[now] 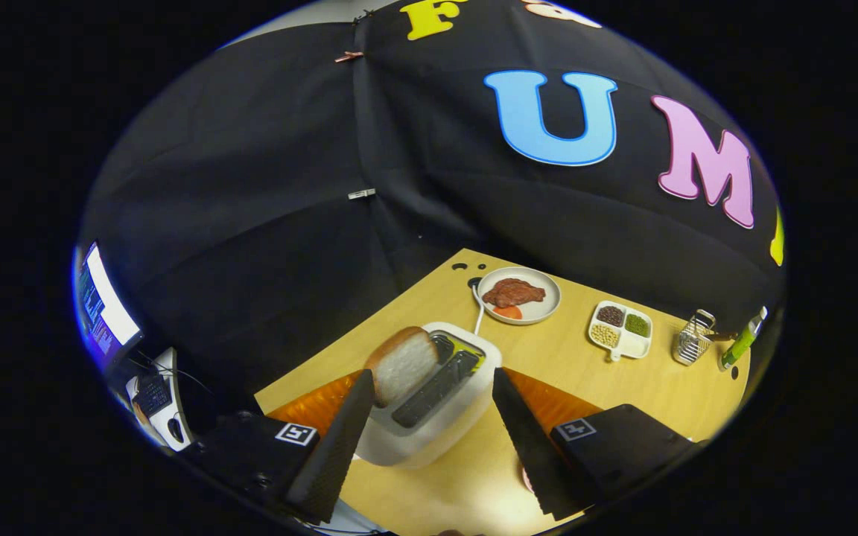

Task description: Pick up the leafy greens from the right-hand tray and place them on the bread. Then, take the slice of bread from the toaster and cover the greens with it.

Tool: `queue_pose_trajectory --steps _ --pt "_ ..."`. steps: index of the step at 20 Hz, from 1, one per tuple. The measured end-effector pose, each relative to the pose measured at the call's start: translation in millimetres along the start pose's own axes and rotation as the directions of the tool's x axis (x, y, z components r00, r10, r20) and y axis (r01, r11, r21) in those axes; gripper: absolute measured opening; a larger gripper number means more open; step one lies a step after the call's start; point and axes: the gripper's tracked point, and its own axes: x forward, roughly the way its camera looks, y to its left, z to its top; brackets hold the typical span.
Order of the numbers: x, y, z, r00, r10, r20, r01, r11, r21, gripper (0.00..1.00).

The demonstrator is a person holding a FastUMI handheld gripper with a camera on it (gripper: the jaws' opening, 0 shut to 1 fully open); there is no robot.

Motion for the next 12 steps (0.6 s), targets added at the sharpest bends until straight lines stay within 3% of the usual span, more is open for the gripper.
queue_pose_trajectory --steps 5,12 --pt "40.8 36.3 -2.2 0.999 0.028 -0.044 -0.028 1.000 0.006 0.99" --pt "94.2 35.5 -26.0 0.991 -0.053 -0.123 0.045 0.997 -0.068 0.99"
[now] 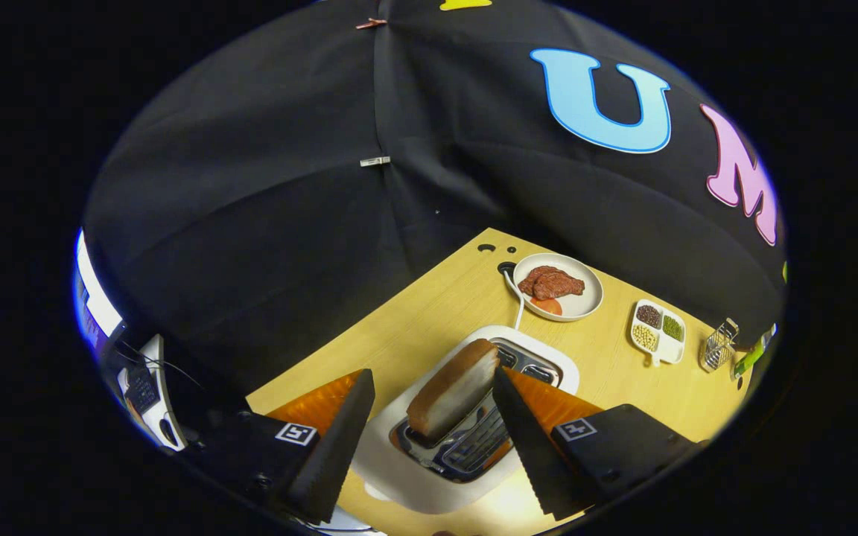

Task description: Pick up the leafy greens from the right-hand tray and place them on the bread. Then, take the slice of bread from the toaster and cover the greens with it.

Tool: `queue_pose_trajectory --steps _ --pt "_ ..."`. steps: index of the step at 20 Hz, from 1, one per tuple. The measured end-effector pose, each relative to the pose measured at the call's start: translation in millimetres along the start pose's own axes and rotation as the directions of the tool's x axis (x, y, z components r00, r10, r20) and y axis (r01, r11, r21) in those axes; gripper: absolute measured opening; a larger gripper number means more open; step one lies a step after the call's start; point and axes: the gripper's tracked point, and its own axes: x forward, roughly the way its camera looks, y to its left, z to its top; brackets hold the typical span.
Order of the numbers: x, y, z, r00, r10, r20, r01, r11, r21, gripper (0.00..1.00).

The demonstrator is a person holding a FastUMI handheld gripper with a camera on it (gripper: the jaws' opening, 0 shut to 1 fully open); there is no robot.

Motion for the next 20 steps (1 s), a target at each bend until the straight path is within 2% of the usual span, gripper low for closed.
queue_pose_trajectory --steps 3,6,7,11,12,14,15,19,20 --pt "16.0 -1.9 -10.2 0.999 -0.020 -0.036 0.020 1.000 0.001 0.99" --pt "17.9 0.0 -4.2 0.999 -0.028 -0.019 0.028 1.000 0.005 0.97" --pt "19.7 0.4 -5.6 0.999 -0.033 -0.019 0.033 0.999 -0.001 0.86" --pt "16.8 -5.5 -13.3 0.997 -0.061 -0.040 0.059 0.998 -0.029 0.56" --pt "16.0 -8.6 -15.3 0.996 -0.066 -0.053 0.065 0.998 -0.022 0.52" --pt "13.8 -13.7 -19.6 0.994 -0.075 -0.077 0.077 0.997 0.012 0.37" --pt "11.3 -13.2 -20.1 0.994 -0.065 -0.085 0.069 0.997 0.042 0.26" --pt "5.2 -10.9 -16.0 0.995 0.003 -0.095 0.009 0.993 0.119 0.15" --pt "3.9 -11.9 -13.6 0.996 0.015 -0.091 -0.004 0.993 0.120 0.14"
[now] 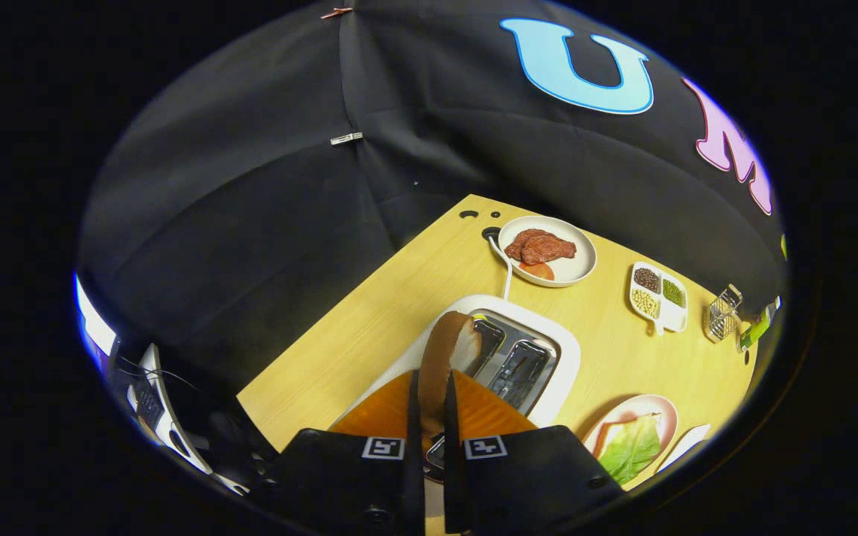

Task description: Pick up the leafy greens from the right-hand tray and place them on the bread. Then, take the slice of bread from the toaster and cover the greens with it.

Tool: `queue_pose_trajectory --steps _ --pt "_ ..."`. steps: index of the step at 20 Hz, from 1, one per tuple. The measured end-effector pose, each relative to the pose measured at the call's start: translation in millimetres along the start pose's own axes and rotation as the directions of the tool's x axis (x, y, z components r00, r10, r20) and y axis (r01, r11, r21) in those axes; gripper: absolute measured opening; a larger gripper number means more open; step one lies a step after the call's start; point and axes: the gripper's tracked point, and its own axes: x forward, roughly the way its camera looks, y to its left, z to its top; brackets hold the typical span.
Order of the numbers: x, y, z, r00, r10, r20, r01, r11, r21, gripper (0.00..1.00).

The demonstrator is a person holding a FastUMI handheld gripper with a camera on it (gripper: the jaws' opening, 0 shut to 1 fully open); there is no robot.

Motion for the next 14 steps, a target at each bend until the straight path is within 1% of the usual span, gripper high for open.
queue_pose_trajectory --steps 3,5,9,14 --pt "-8.3 -5.7 3.7 1.000 0.010 0.010 -0.010 1.000 0.012 0.14" --pt "-15.9 -5.1 9.8 0.999 0.024 0.021 -0.025 0.999 0.046 0.15" --pt "-43.6 -11.2 36.2 0.995 0.058 0.080 -0.067 0.991 0.119 0.14" --pt "-75.4 -38.4 61.8 0.987 0.044 0.156 -0.070 0.984 0.166 0.14"
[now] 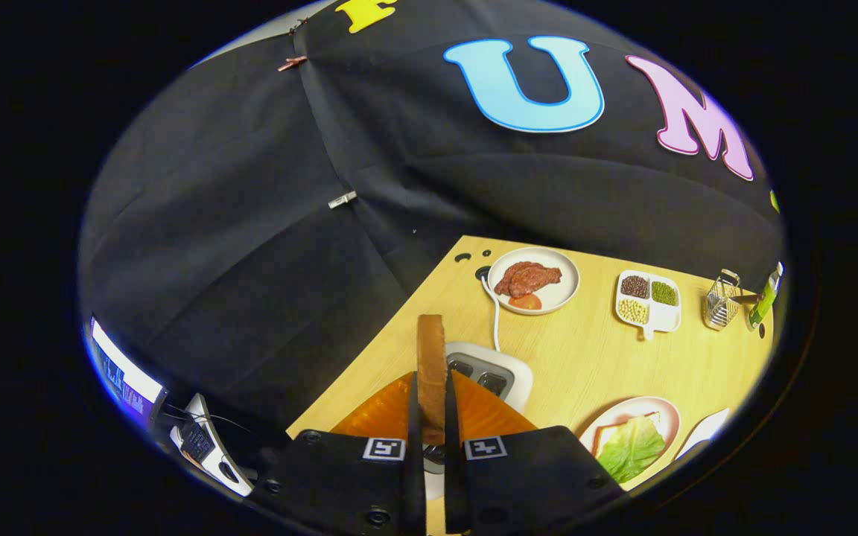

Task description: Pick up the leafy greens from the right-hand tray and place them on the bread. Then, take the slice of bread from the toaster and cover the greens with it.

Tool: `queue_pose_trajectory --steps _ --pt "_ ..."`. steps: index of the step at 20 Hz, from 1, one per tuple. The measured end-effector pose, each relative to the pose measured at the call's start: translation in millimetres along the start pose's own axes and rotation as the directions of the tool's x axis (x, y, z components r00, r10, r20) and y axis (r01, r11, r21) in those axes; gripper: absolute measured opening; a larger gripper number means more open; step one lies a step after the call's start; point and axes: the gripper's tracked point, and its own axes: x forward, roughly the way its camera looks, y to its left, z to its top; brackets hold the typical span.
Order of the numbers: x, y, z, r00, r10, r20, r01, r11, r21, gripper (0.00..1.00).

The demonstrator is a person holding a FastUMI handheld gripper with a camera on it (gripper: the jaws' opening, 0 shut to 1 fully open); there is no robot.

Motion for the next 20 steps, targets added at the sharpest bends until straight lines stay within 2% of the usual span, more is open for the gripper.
queue_pose_trajectory --steps 7,10,16,20 --pt "-28.4 -51.5 1.1 0.999 -0.040 0.026 0.037 0.995 0.091 0.14" --pt "-35.6 -87.8 -7.2 0.994 -0.103 0.021 0.099 0.987 0.130 0.14" --pt "-50.0 -155.0 -45.0 0.982 -0.189 -0.025 0.189 0.951 0.246 0.14" --pt "-54.0 -198.9 -78.8 0.969 -0.234 -0.078 0.247 0.927 0.282 0.14"
